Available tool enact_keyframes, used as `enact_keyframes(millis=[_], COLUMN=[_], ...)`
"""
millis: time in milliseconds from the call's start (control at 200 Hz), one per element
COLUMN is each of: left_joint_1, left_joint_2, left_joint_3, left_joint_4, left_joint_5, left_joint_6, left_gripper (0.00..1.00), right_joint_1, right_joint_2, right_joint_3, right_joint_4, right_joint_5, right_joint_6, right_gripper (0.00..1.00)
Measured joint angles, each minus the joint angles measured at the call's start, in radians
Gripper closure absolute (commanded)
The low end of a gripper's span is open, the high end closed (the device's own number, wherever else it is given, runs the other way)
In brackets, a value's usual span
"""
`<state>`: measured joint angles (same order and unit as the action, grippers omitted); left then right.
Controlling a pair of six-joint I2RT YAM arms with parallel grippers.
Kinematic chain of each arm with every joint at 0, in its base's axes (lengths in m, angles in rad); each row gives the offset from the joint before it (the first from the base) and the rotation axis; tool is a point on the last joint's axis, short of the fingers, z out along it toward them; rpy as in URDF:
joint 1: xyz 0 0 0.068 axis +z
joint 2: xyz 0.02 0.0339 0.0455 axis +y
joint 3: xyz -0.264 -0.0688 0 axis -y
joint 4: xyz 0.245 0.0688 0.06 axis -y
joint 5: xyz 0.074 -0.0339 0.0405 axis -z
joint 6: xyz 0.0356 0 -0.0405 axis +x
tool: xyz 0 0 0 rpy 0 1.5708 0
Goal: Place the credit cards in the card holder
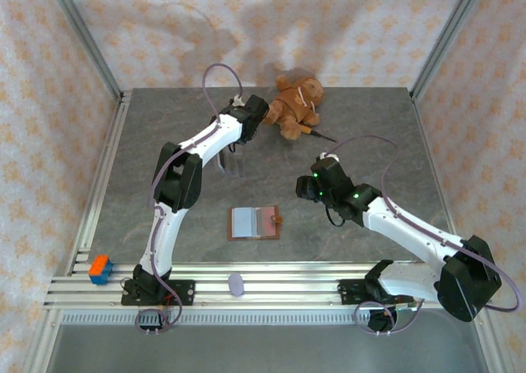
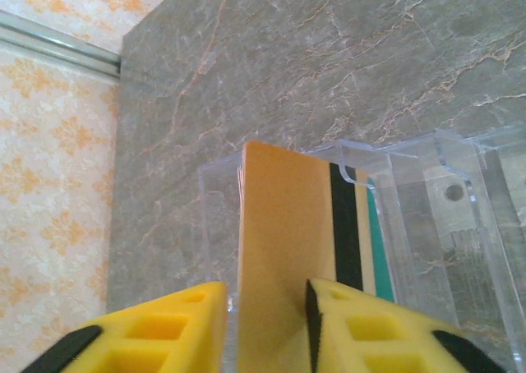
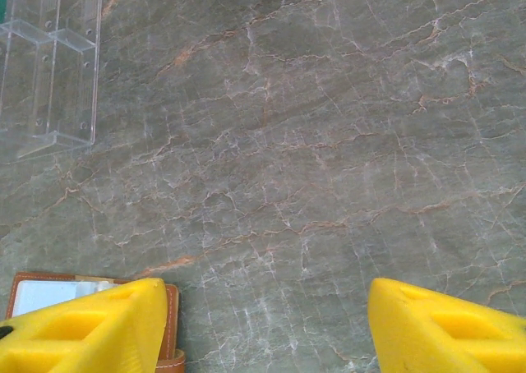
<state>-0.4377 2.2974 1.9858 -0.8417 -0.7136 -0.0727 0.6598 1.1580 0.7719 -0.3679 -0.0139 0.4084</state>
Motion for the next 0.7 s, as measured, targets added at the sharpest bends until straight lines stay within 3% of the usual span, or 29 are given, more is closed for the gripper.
enact_keyframes(millis=[381,701], left_joint_1=[0.000,-0.001], left_joint_2=[0.000,0.000], left_joint_3=[0.002,0.011], left_joint_4=[0.000,-0.002], left_joint_5=[-0.006,0.023], left_joint_6=[0.003,-0.023], left_gripper=[0.90,0.93], right_joint_1=[0.000,0.000], right_joint_2=[0.000,0.000], right_joint_3=[0.000,0.000], right_joint_4=[-0.002,-0.003], right_joint_5=[0.000,0.000], right_joint_6=[0.003,0.003], right_gripper=[0.34,0.34])
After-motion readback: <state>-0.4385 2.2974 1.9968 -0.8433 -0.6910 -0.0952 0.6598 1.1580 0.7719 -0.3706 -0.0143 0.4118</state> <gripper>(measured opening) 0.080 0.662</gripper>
